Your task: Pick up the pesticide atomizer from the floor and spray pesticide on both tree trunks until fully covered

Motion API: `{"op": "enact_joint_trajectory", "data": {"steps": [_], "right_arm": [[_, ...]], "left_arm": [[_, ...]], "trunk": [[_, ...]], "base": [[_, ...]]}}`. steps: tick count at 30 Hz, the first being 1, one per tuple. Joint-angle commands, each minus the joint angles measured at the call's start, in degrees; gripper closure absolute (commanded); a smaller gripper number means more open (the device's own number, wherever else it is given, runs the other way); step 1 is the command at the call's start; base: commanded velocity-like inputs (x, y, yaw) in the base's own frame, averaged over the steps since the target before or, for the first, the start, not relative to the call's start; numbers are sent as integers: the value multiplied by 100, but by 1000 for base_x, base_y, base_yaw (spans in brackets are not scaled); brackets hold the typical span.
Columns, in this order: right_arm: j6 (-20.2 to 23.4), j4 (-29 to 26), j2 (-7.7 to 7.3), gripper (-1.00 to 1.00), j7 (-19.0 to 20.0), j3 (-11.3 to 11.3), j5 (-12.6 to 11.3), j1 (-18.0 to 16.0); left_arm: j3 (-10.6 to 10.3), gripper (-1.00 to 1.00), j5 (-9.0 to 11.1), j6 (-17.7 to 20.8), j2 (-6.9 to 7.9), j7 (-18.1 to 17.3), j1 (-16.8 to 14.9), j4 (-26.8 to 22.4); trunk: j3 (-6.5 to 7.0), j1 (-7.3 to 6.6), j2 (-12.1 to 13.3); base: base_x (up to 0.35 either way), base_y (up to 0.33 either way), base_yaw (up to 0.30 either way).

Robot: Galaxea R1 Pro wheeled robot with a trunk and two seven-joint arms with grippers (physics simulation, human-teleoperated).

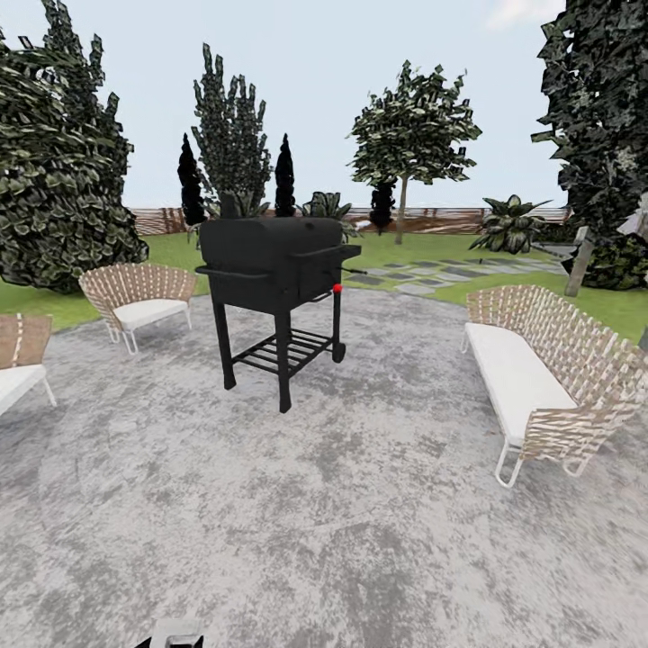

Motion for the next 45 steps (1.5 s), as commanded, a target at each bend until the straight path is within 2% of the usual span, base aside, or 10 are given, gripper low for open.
{"op": "enact_joint_trajectory", "data": {"steps": [1, 20, 30, 33, 35, 45], "right_arm": [[-18, 5, 1, -100, -2, -1, -2, -5], [-17, 5, 5, -100, -3, 0, 0, -5], [-17, 5, 42, -100, 16, 32, 7, -6], [-24, 96, 44, -100, 23, 33, 7, -5], [-37, 371, 44, -100, 29, 43, 13, -5], [-121, 515, 45, -100, 28, 51, 17, -8]], "left_arm": [[3, -100, 7, -18, 5, 0, -2, 1], [3, -100, 9, -19, 19, 73, -2, 25], [12, -100, 9, -11, 19, 81, -2, 26], [157, -100, 3, -10, 19, 83, -2, 26], [299, -100, -4, -17, 16, 77, -2, 26], [354, -100, -9, -19, 2, 75, -1, 27]], "trunk": [[-24, 22, -44], [-453, 440, -806], [-719, 659, -1207], [-784, 725, -1328], [-822, 769, -1408], [-1003, 989, -1809]], "base": [[0, 0, -300], [0, 0, -244], [0, 0, -95], [0, 0, -7], [0, 0, -2], [0, 0, 0]]}}
